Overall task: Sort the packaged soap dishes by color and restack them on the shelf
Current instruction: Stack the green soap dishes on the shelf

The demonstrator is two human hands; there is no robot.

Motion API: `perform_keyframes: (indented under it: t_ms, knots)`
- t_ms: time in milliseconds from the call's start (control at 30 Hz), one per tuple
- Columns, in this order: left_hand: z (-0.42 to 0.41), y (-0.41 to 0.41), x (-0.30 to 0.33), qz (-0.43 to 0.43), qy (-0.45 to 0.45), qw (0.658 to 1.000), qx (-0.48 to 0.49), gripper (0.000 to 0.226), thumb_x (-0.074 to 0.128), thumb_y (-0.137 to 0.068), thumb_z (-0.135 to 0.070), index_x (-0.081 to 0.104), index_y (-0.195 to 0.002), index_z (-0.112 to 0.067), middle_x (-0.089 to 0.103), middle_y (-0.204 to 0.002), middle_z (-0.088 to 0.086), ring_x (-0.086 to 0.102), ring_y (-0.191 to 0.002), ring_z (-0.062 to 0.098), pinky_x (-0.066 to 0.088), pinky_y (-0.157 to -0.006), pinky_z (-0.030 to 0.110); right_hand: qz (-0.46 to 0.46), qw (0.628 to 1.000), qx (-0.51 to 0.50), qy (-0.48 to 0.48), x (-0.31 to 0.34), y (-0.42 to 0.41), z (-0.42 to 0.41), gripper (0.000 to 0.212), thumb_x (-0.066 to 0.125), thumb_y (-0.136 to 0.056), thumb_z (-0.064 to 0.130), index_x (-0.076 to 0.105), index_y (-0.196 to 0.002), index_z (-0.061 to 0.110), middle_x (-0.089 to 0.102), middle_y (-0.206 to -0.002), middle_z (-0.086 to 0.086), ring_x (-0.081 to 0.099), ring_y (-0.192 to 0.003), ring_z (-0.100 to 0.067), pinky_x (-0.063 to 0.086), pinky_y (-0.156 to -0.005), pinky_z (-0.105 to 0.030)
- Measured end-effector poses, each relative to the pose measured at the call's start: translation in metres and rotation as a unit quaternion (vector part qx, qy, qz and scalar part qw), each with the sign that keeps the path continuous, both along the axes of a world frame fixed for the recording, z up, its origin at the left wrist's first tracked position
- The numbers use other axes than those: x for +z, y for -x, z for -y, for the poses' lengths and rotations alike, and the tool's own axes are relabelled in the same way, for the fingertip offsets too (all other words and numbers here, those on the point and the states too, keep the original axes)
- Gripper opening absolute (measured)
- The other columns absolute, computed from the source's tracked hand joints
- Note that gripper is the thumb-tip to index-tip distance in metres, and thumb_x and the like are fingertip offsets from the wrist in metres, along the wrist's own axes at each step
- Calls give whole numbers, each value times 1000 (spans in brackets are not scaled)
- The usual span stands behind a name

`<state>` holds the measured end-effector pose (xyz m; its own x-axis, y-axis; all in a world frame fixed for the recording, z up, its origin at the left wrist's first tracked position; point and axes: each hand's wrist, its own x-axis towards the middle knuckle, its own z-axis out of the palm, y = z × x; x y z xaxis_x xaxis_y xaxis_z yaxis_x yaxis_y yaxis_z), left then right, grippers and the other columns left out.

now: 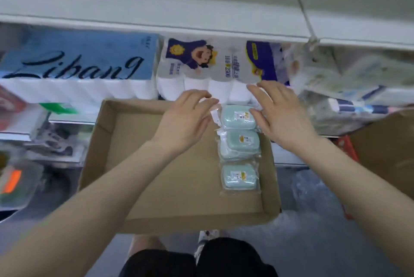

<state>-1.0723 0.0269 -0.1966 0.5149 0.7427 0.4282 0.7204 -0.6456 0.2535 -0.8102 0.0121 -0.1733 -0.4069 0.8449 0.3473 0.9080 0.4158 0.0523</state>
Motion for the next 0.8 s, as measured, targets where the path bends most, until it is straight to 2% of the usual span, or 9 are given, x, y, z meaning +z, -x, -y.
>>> perform_keyframes:
  t_ms: [100, 167, 267, 367, 467, 533, 600, 700, 800]
  knots:
    - [42, -16, -61, -19, 110, 994, 8, 41, 65, -87, -21, 59, -127, -18, 58, -124, 3, 51, -116, 25, 53, -84, 36, -8, 995, -22, 93, -69, -19, 33, 49, 48, -96, 32, 50, -137, 5, 55, -131, -20, 53, -118, -39, 43, -98, -48]
    - [64, -26, -97, -55, 174, 983, 0, 44, 69, -84, -22, 59, -127, -17, 58, -124, 4, 53, -116, 25, 55, -80, 36, -11, 986, -43, 159, -109, -30, 49, 50, 54, -93, 28, 48, -138, 5, 53, -133, -21, 53, -119, -41, 46, -97, -50]
    - [85, -38, -138, -97, 245, 965, -16, 52, 70, -81, -20, 55, -131, -15, 57, -127, 5, 51, -118, 26, 51, -93, 36, -11, 967, -75, 243, -151, -40, 56, 59, 64, -89, 23, 43, -142, 7, 50, -138, -20, 50, -123, -40, 48, -95, -52]
    - [91, -55, -170, -116, 308, 944, -20, 58, 65, -86, -22, 46, -140, -12, 49, -139, 8, 43, -128, 28, 44, -104, 39, -21, 957, -94, 274, -176, -40, 42, 61, 66, -88, 21, 43, -142, 6, 48, -139, -20, 49, -124, -40, 45, -98, -50]
    - [89, -75, -198, -136, 339, 931, -25, 70, 66, -87, -31, 34, -146, -12, 33, -152, 11, 31, -139, 29, 40, -108, 42, -33, 956, -92, 278, -197, -35, 18, 61, 67, -86, 23, 45, -140, 7, 48, -137, -18, 47, -125, -38, 41, -103, -48]
    - [86, -89, -215, -152, 355, 922, -23, 78, 64, -88, -40, 24, -150, -13, 23, -157, 10, 19, -145, 27, 34, -113, 42, -29, 954, -81, 288, -209, -30, 5, 60, 67, -85, 27, 45, -137, 10, 47, -136, -16, 47, -123, -36, 42, -101, -48]
    - [87, -101, -227, -175, 351, 920, -18, 85, 63, -87, -47, 18, -152, -14, 19, -158, 10, 15, -146, 27, 27, -115, 41, -11, 951, -82, 297, -219, -28, 0, 65, 69, -83, 31, 42, -139, 10, 44, -138, -17, 44, -124, -37, 42, -99, -49]
    - [89, -110, -237, -212, 334, 918, -5, 92, 64, -85, -52, 14, -152, -15, 24, -155, 10, 21, -142, 30, 29, -111, 39, 36, 951, -100, 290, -230, -29, -2, 79, 69, -82, 38, 32, -147, 12, 38, -145, -18, 39, -127, -40, 39, -102, -49]
    - [93, -105, -243, -227, 318, 920, 1, 93, 67, -81, -53, 19, -150, -13, 37, -145, 10, 32, -132, 31, 36, -103, 38, 46, 952, -104, 282, -233, -31, -4, 86, 72, -79, 39, 29, -149, 12, 40, -146, -16, 39, -126, -42, 38, -103, -49]
